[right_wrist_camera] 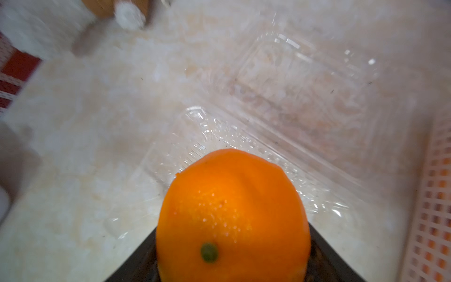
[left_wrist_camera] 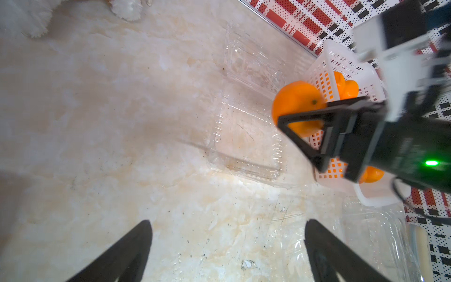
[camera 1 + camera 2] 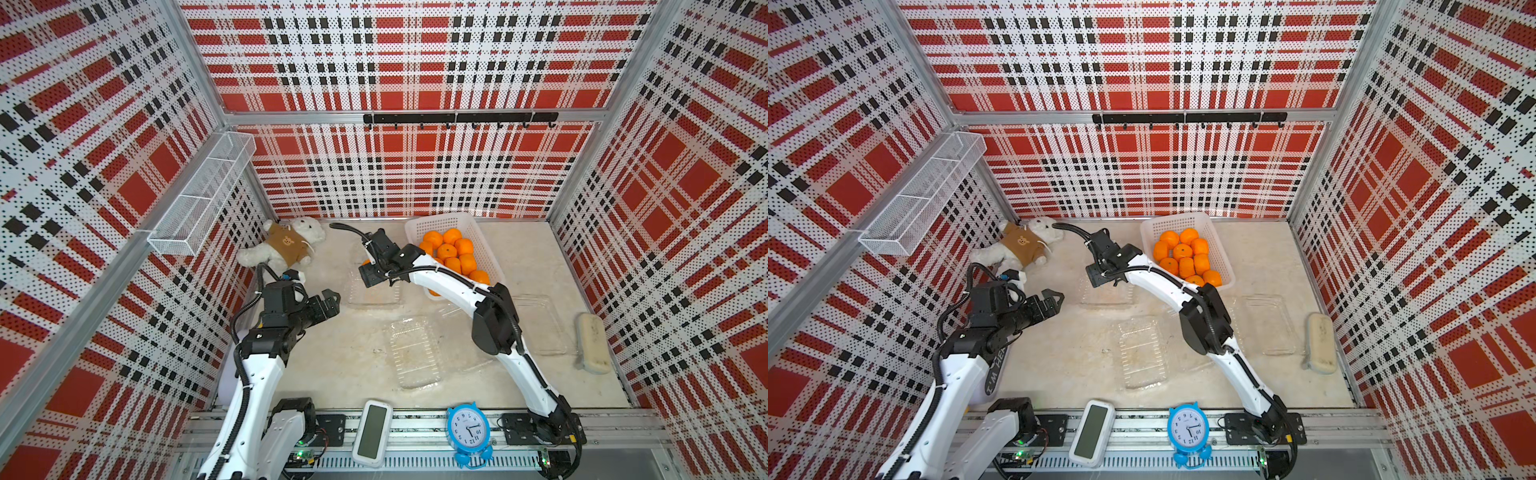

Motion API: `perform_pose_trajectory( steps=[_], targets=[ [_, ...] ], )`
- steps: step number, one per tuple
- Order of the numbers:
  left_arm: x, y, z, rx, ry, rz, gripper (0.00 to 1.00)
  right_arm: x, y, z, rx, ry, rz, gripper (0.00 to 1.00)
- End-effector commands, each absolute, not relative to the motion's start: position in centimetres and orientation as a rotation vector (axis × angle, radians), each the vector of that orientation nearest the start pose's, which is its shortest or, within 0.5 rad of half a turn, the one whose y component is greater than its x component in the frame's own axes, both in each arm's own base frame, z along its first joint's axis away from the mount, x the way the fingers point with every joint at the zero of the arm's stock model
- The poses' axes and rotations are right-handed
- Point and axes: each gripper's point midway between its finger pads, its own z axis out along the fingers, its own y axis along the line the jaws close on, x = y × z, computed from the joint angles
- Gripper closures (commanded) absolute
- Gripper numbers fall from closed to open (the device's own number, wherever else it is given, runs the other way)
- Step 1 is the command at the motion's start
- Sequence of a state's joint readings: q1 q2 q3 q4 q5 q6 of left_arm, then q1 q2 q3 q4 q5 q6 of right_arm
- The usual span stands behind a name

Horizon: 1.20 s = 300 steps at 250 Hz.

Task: Take oranges out of containers
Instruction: Pick up the orange from the packing box, then place the orange in the basket.

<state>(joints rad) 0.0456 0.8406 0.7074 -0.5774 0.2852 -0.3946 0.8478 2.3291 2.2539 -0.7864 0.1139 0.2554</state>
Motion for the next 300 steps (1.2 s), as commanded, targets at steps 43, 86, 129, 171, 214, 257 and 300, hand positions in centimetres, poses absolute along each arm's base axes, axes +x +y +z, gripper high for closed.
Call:
perform_pose_trajectory(
  steps=[43, 86, 129, 171, 214, 257, 300],
  targets=[
    [27.9, -3.7, 18.3, -0.334, 2.253, -0.516, 0.01, 45.1, 33.9, 22.1, -0.555, 2.316, 0.126, 0.44],
    [27.8, -3.9, 18.2, -0.326, 2.254, -0.509, 0.01, 48.0, 28.9, 20.0, -0.449, 2.375, 0.115, 0.44],
    [27.7, -4.4, 18.0, -0.31, 2.272, -0.508, 0.01, 50.8, 26.1, 17.5, -0.406, 2.43, 0.129, 0.44],
    [27.7, -4.5, 17.9, -0.301, 2.277, -0.504, 0.01, 52.5, 24.9, 15.3, -0.394, 2.471, 0.14, 0.42],
    [27.7, -4.7, 17.9, -0.293, 2.281, -0.511, 0.01, 53.0, 24.8, 13.2, -0.38, 2.516, 0.171, 0.38],
    [27.7, -4.8, 17.9, -0.285, 2.284, -0.507, 0.01, 53.2, 24.3, 12.1, -0.368, 2.528, 0.152, 0.29],
    [27.7, -4.7, 17.9, -0.282, 2.282, -0.504, 0.01, 53.7, 23.2, 12.1, -0.347, 2.523, 0.144, 0.21]
  ],
)
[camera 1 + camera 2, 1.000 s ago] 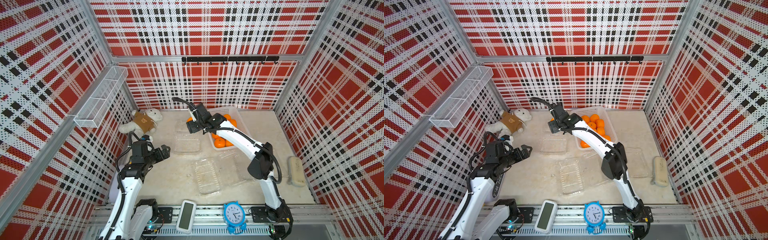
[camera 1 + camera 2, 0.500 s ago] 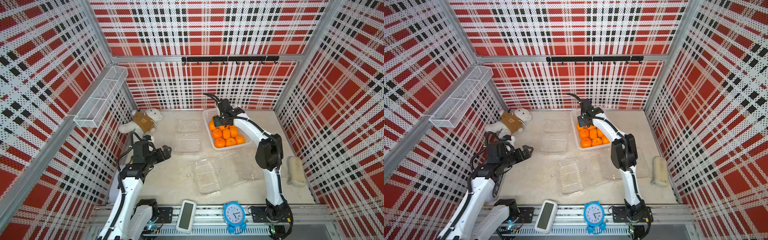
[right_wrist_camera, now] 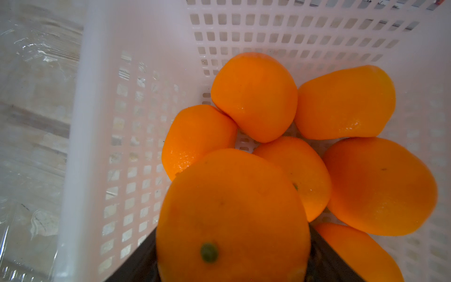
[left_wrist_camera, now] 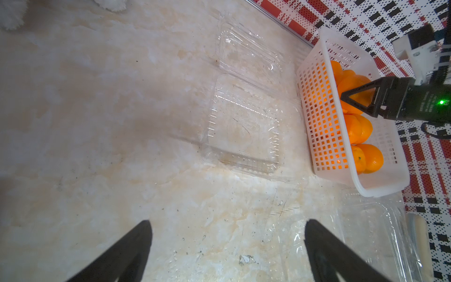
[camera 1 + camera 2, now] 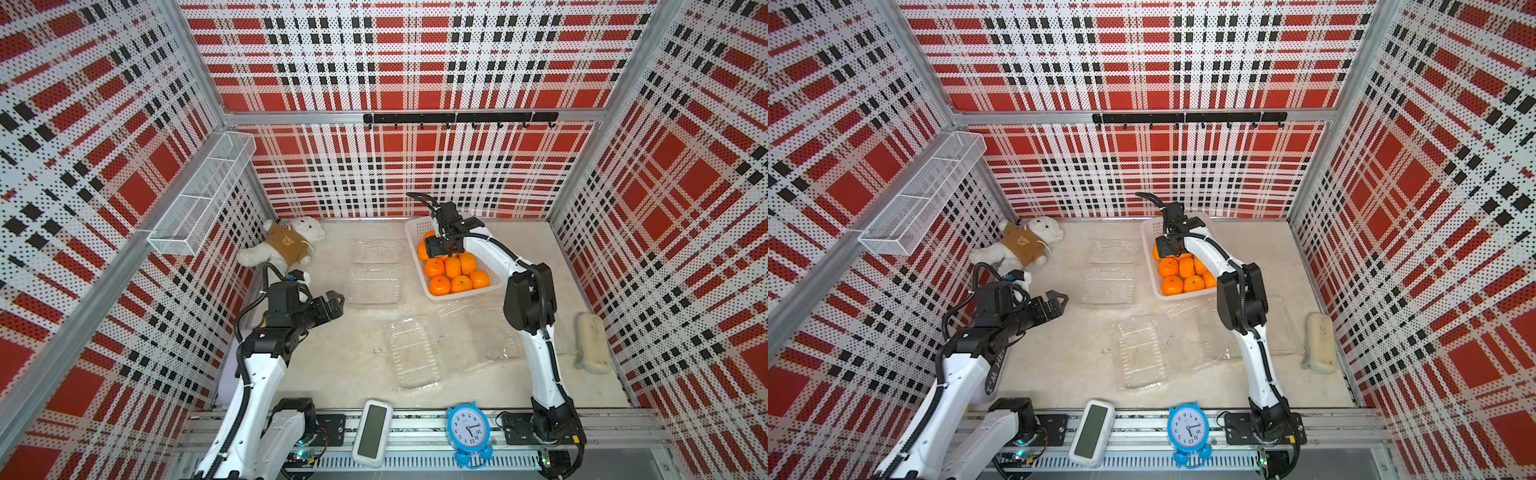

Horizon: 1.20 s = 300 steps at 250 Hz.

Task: Take oranges out of containers
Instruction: Place the orange in the basket, then reset both arms

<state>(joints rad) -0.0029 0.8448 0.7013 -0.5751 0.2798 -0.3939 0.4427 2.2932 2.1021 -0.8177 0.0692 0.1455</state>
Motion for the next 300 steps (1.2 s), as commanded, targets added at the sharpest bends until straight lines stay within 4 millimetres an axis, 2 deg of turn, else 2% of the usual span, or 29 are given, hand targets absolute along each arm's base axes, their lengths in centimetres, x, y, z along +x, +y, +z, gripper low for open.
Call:
perform_pose_trajectory(
  steps=[1, 45, 85, 114, 142, 147, 182, 233, 263, 264, 265, 268, 276, 278, 279, 300],
  targets=[
    [27.7, -4.8, 17.9, -0.281, 2.283, -0.504, 0.01, 53.7, 23.2, 12.0, -0.346, 2.523, 0.144, 0.21],
    [27.9, -4.3, 18.0, -0.287, 2.274, -0.478, 0.01, 53.9, 22.0, 12.5, -0.345, 2.513, 0.113, 0.14],
    [28.3, -3.8, 18.2, -0.3, 2.247, -0.453, 0.0, 53.2, 21.2, 13.3, -0.372, 2.514, 0.069, 0.1],
    [28.8, -2.9, 18.5, -0.332, 2.199, -0.391, 0.01, 51.9, 20.4, 15.7, -0.365, 2.479, 0.065, 0.07],
    [29.8, -2.2, 19.7, -0.289, 2.076, -0.3, 0.0, 49.6, 19.0, 18.8, -0.353, 2.413, 0.045, 0.03],
    [30.1, -2.0, 20.0, -0.284, 2.046, -0.285, 0.01, 49.0, 18.6, 19.5, -0.352, 2.394, 0.039, 0.0],
    [31.4, -0.8, 22.1, -0.26, 1.876, -0.192, 0.01, 44.9, 15.4, 22.7, -0.339, 2.28, -0.013, 0.0],
    [32.2, 1.1, 22.7, -0.267, 1.809, -0.079, 0.01, 39.4, 9.7, 23.9, -0.267, 2.057, -0.102, 0.0],
    [31.9, 2.5, 21.7, -0.342, 1.777, -0.065, 0.0, 36.9, 5.9, 23.5, -0.15, 1.846, -0.116, 0.0],
    [31.9, 2.6, 21.6, -0.346, 1.778, -0.063, 0.0, 36.8, 5.8, 23.4, -0.143, 1.838, -0.118, 0.0],
    [31.9, 2.6, 21.6, -0.349, 1.777, -0.062, 0.0, 36.5, 5.5, 22.4, -0.145, 1.857, -0.126, 0.0],
    [31.9, 2.8, 21.5, -0.356, 1.773, -0.058, 0.01, 36.2, 5.1, 22.1, -0.13, 1.835, -0.135, 0.0],
    [31.7, 3.2, 21.2, -0.374, 1.768, -0.043, 0.01, 35.6, 4.1, 21.6, -0.093, 1.765, -0.155, 0.0],
    [31.7, 3.3, 21.1, -0.377, 1.766, -0.039, 0.01, 35.6, 4.0, 22.0, -0.083, 1.737, -0.153, 0.0],
    [31.7, 3.3, 21.1, -0.379, 1.765, -0.037, 0.01, 35.3, 3.8, 21.4, -0.082, 1.738, -0.16, 0.0],
    [31.5, 4.1, 20.3, -0.408, 1.76, 0.004, 0.0, 33.7, 1.6, 20.4, -0.002, 1.563, -0.157, 0.0]
  ],
)
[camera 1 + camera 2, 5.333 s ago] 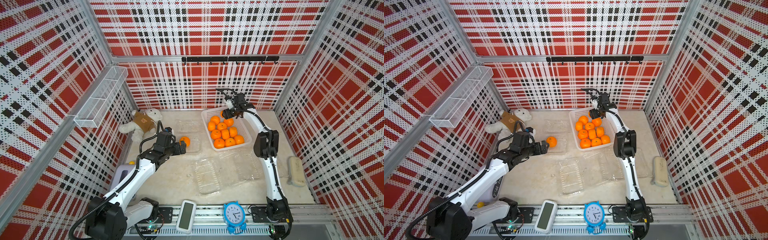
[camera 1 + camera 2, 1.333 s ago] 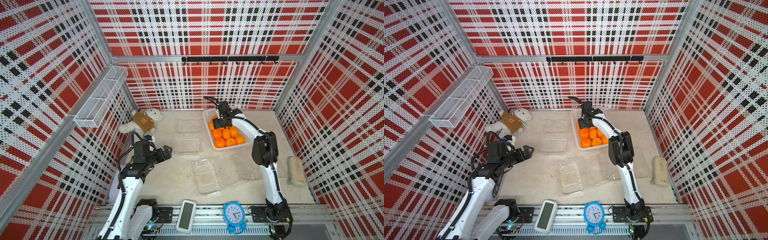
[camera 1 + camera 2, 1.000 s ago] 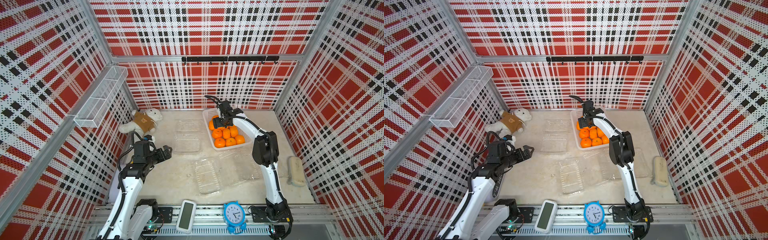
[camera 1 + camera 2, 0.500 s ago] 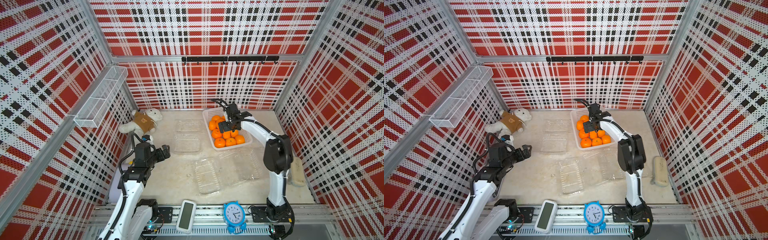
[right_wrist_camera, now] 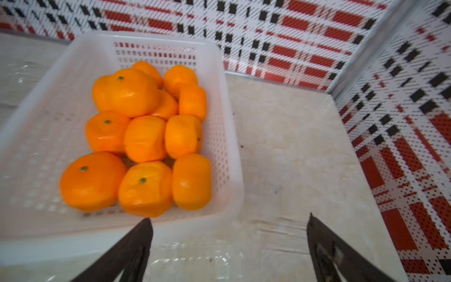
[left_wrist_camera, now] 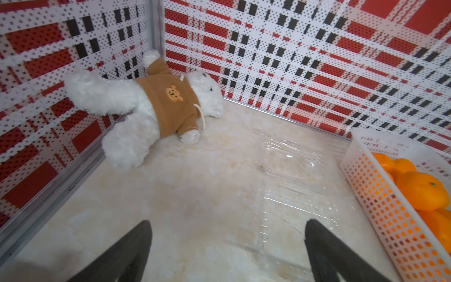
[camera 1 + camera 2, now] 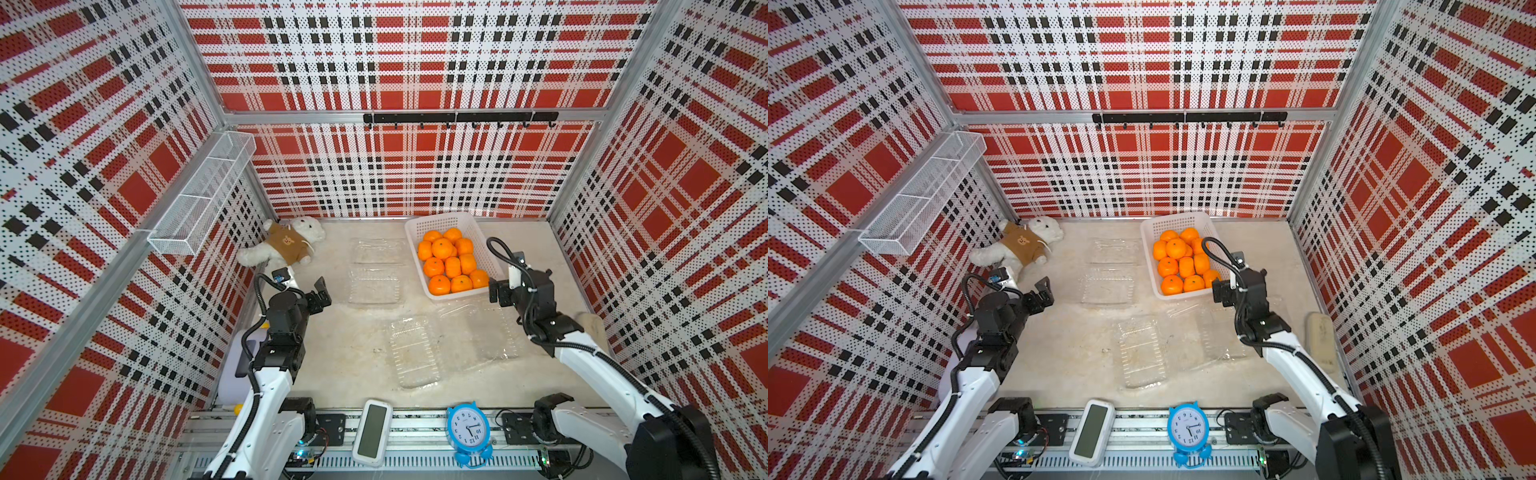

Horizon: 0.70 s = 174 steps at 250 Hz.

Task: Take oranges out of containers
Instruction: Reset both arms

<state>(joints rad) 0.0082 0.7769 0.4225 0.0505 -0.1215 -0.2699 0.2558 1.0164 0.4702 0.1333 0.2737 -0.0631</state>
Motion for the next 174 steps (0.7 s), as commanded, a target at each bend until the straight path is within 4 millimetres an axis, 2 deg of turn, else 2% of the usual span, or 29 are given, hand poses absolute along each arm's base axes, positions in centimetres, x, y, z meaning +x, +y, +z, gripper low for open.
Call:
perform_pose_trajectory(
  steps=[1, 13, 22, 43, 53, 85, 113, 133, 158, 168, 174],
  targets=[
    [31.5, 4.1, 20.3, -0.408, 1.759, 0.006, 0.0, 33.6, 1.4, 20.3, 0.007, 1.557, -0.156, 0.0],
    [31.4, 4.5, 19.7, -0.416, 1.754, 0.036, 0.0, 33.2, -0.5, 19.2, 0.106, 1.534, -0.161, 0.0],
    [31.4, 4.8, 19.3, -0.424, 1.747, 0.055, 0.01, 33.5, -1.3, 18.1, 0.13, 1.557, -0.172, 0.0],
    [31.4, 4.7, 18.5, -0.402, 1.724, 0.103, 0.02, 34.9, -1.4, 15.1, 0.075, 1.66, -0.194, 0.0],
    [31.7, 3.9, 18.3, -0.349, 1.73, 0.126, 0.02, 35.5, -1.2, 15.5, 0.056, 1.64, -0.194, 0.0],
    [32.7, 1.2, 18.6, -0.142, 1.72, 0.25, 0.0, 37.1, -0.3, 14.6, 0.019, 1.666, -0.151, 0.0],
    [33.3, 1.5, 18.5, -0.152, 1.652, 0.253, 0.01, 37.8, 0.8, 12.6, -0.05, 1.665, -0.123, 0.0],
    [34.3, 1.9, 17.5, -0.146, 1.655, 0.264, 0.01, 37.3, 0.6, 12.6, -0.04, 1.63, -0.137, 0.0],
    [35.8, 1.7, 15.2, -0.122, 1.699, 0.233, 0.01, 37.5, 0.0, 12.6, -0.007, 1.64, -0.155, 0.0],
    [36.5, 1.5, 15.6, -0.115, 1.658, 0.218, 0.01, 37.7, 0.1, 12.5, -0.008, 1.653, -0.154, 0.0],
    [36.8, 1.4, 15.2, -0.118, 1.665, 0.195, 0.0, 37.8, -0.3, 12.4, 0.01, 1.663, -0.173, 0.0]
  ],
)
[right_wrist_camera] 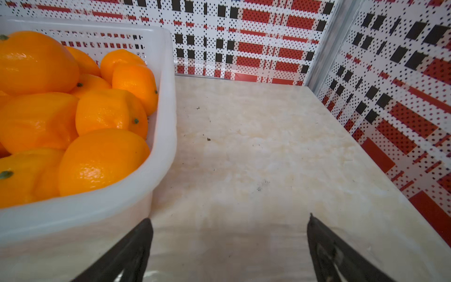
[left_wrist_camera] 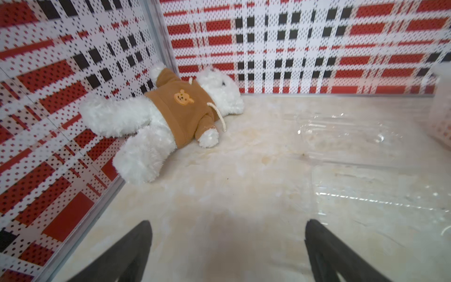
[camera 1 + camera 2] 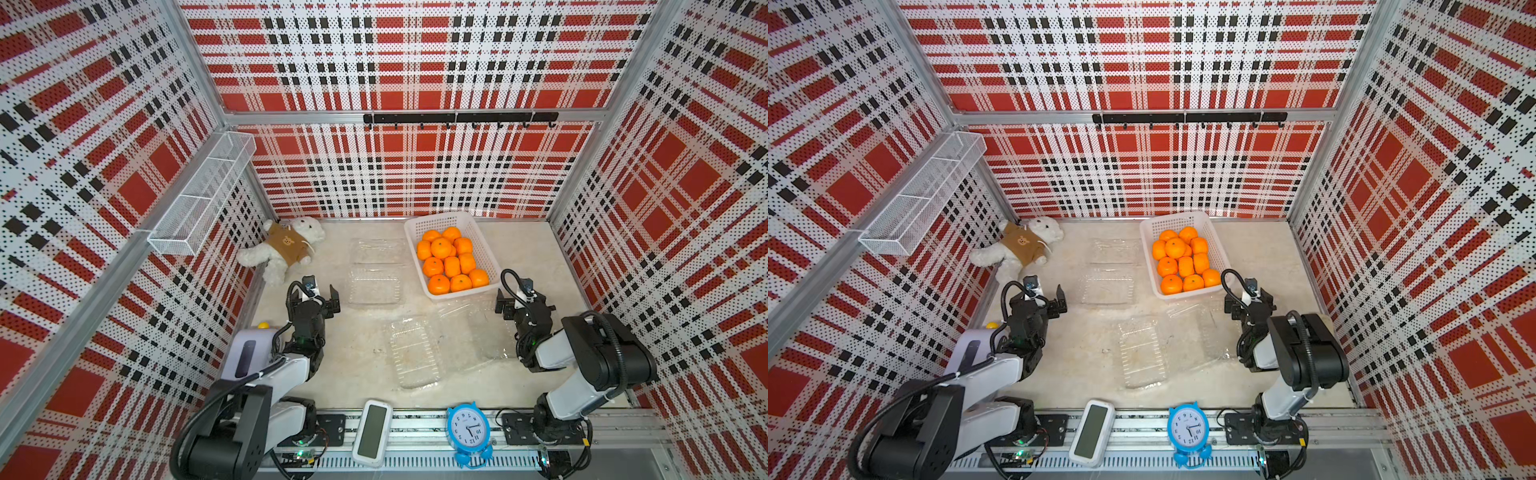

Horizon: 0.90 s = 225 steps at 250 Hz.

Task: Take oranges out of containers
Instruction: Reset both arms

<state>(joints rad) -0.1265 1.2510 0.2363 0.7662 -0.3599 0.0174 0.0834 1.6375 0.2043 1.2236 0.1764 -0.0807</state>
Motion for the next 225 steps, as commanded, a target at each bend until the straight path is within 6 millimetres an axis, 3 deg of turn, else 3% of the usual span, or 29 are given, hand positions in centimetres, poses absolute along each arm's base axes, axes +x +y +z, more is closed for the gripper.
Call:
perform_pose_trajectory(
  steps=[1, 24, 36, 59, 106, 225],
  targets=[
    [36.9, 1.4, 15.0, -0.115, 1.668, 0.192, 0.0, 37.8, -0.3, 12.4, 0.01, 1.665, -0.172, 0.0],
    [38.7, 0.6, 12.0, -0.066, 1.741, 0.129, 0.0, 38.6, -0.4, 12.1, 0.018, 1.702, -0.184, 0.0],
    [39.6, -0.1, 12.7, -0.027, 1.684, 0.104, 0.01, 39.1, -0.5, 11.9, 0.021, 1.726, -0.19, 0.0],
    [39.8, -0.9, 11.4, 0.034, 1.843, 0.088, 0.0, 40.2, -0.8, 11.3, 0.037, 1.79, -0.21, 0.0],
    [40.0, -1.8, 12.1, 0.051, 1.773, 0.146, 0.01, 40.3, -0.7, 11.3, 0.033, 1.792, -0.201, 0.0],
    [40.6, -1.5, 11.7, 0.045, 1.805, 0.126, 0.01, 40.3, -0.6, 11.3, 0.031, 1.795, -0.198, 0.0]
  ],
)
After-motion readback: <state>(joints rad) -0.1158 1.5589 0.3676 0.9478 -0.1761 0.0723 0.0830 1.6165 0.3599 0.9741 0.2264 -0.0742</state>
